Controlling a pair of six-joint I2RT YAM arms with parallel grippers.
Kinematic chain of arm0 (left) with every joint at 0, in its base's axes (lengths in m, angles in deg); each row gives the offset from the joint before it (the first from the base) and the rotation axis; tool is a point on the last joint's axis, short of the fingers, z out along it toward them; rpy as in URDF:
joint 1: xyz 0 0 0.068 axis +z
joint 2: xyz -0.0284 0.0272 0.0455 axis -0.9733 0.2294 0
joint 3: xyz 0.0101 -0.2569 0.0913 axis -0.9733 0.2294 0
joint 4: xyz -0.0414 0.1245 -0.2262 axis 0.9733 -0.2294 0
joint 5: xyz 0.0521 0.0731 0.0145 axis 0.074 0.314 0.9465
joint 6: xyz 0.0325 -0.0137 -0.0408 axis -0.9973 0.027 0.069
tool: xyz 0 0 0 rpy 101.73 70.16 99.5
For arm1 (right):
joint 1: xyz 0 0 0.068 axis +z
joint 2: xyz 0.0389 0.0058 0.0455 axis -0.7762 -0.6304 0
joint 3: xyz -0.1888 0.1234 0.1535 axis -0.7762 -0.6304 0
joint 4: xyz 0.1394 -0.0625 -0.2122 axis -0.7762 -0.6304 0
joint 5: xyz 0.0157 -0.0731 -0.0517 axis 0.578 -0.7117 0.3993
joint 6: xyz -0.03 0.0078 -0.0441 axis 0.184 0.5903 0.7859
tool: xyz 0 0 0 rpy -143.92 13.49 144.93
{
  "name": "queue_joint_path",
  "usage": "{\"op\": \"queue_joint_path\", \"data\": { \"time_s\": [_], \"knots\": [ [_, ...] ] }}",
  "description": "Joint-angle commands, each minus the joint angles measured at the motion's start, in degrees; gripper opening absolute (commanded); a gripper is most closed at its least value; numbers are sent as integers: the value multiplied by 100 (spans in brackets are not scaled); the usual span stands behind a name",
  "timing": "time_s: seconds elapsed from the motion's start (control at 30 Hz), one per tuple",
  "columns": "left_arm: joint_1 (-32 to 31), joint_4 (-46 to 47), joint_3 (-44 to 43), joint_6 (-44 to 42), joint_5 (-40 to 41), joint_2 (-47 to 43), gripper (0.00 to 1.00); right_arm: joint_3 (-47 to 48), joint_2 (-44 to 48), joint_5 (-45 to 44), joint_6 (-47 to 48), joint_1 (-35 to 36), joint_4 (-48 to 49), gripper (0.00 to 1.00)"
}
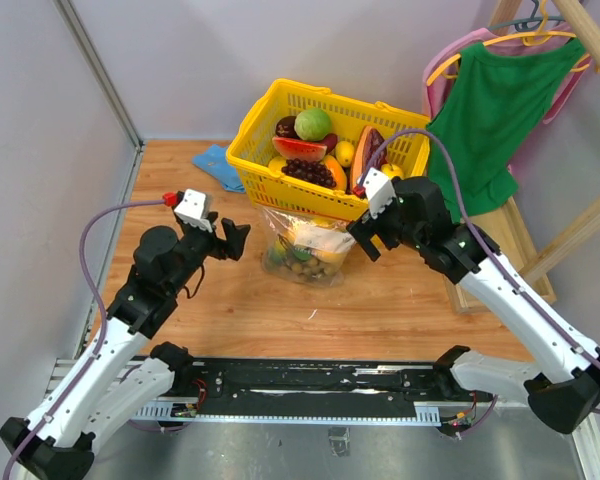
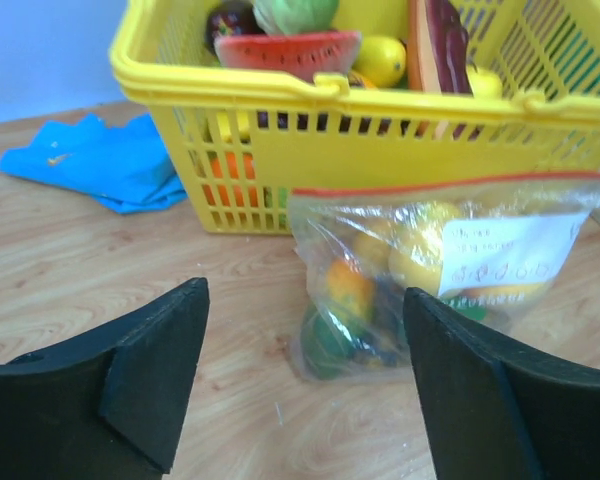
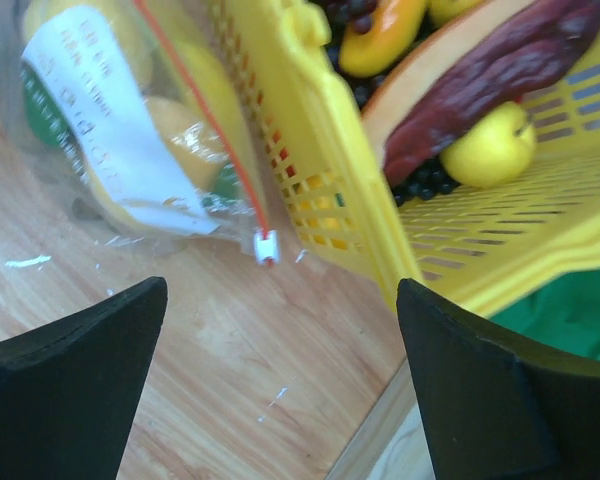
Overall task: Place the food in the zip-top bag and seal the zipper
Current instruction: Reset both arms
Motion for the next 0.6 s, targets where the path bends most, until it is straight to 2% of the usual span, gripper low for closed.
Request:
{"op": "queue_joint_path", "data": {
  "time_s": [0.0,0.03,0.1,0.3,0.37,0.57],
  "knots": [
    [28,-68,-451,226,556,-263,86,249,353,-716,-294,-135,482,98],
    [29,-81,-532,262,688,-293,93,246,407,-958,-394,-136,568,98],
    [30,-102,-693,334,967,-351,99,291,513,-1484,-553,-136,668,98],
    [24,-182,-1170,827,2172,-600,99,25,1015,-3213,-628,-142,1218,98],
    [25,-181,-1283,981,2621,-747,99,-236,1343,-3533,-627,-141,1530,98],
    [25,297,-1145,810,2800,-1356,99,-893,2175,-3981,-556,-138,2325,98]
  ]
}}
